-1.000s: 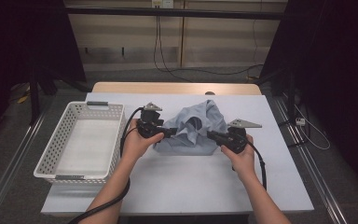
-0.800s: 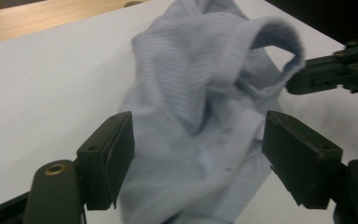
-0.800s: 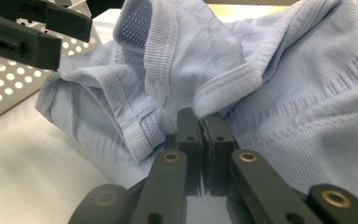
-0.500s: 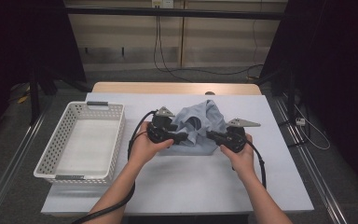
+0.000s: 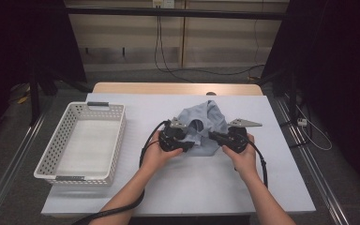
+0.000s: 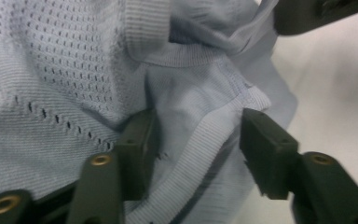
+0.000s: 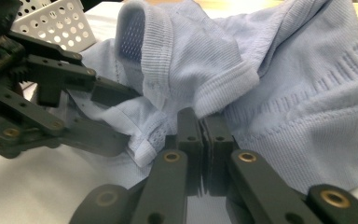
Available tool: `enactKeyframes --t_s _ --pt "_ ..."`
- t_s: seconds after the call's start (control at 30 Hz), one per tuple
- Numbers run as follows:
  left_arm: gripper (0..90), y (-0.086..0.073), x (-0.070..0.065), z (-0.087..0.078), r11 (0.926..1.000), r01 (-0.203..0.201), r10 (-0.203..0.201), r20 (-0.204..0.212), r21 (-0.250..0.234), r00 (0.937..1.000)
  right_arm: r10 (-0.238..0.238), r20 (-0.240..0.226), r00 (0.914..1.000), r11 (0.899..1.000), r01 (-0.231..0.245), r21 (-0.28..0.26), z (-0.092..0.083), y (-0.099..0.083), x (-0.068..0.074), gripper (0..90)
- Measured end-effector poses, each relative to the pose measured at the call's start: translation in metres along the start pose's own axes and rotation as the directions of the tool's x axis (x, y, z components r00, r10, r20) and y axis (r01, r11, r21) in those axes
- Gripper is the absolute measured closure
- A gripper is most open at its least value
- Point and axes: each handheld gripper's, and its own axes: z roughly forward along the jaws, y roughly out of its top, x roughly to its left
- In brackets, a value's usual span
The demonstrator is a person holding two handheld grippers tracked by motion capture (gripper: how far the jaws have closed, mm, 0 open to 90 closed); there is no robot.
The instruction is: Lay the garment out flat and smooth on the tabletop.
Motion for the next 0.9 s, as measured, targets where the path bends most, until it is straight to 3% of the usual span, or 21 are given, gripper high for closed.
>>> enactKeyframes --t_s 0.13,0.23,0.27,0.33,0.4,0.47,0.53,0.6,0.7,0.77,0.83,0.87,0.9 --pt "53.9 -0.001 -0.002 0.003 0.9994 -0.034 0.034 -0.037 0.004 0.9987 -0.011 0.013 0.9998 1.0 0.011 0.008 0.002 -0.001 -0.001 87.9" --pt "69.2 -0.001 -0.003 0.002 0.999 -0.041 0.042 -0.047 0.015 0.998 -0.006 0.015 0.9999 1.0 0.006 0.023 0.005 -0.002 -0.003 87.1" --pt "76.2 -0.001 -0.002 0.002 0.9998 -0.017 0.017 -0.039 0.013 0.9991 -0.008 0.02 0.9998 1.0 0.008 0.029 0.006 -0.003 -0.004 86.3" --pt "79.8 -0.001 0.0 0.001 0.9998 0.008 -0.007 -0.023 0.018 0.9997 -0.009 0.043 0.9991 0.999 0.008 0.034 0.008 -0.004 -0.005 80.4" --pt "82.7 -0.001 0.003 -0.003 0.9988 0.038 -0.038 0.006 0.032 0.9993 -0.024 0.088 0.9958 0.999 0.021 0.042 0.009 -0.005 -0.007 69.5" --pt "83.5 -0.002 0.005 -0.006 0.9983 0.045 -0.046 0.018 0.037 0.9988 -0.034 0.12 0.9922 0.998 0.027 0.054 0.009 -0.006 -0.01 51.6" --pt "83.6 -0.003 0.007 -0.007 0.9982 0.049 -0.05 0.029 0.036 0.9984 -0.037 0.205 0.978 0.998 0.024 0.064 0.008 -0.007 -0.016 30.8" --pt "83.6 -0.004 0.008 -0.006 0.9979 0.056 -0.057 0.034 0.031 0.9978 -0.032 0.266 0.9633 0.998 0.017 0.058 0.008 -0.008 -0.023 17.3" --pt "83.5 -0.003 0.007 -0.007 0.9982 0.052 -0.053 0.039 0.031 0.9978 -0.032 0.28 0.9594 0.997 0.012 0.074 0.012 -0.01 -0.032 13.8" --pt "83.5 -0.004 0.008 -0.007 0.9981 0.053 -0.054 0.044 0.03 0.9976 -0.049 0.28 0.9586 0.992 0.015 0.123 0.02 -0.014 -0.037 14.8" --pt "83.4 -0.005 0.009 -0.007 0.9979 0.059 -0.061 0.056 0.028 0.9966 -0.03 0.224 0.9741 0.986 -0.007 0.165 0.028 -0.017 -0.041 22.9" --pt "83.4 -0.005 0.009 -0.007 0.9977 0.062 -0.063 0.059 0.027 0.9962 -0.047 0.226 0.9729 0.983 0.006 0.181 0.03 -0.015 -0.04 27.4" --pt "83.3 -0.005 0.01 -0.007 0.9978 0.062 -0.064 0.061 0.025 0.9961 -0.052 0.198 0.9787 0.984 0.017 0.176 0.031 -0.014 -0.039 40.4"
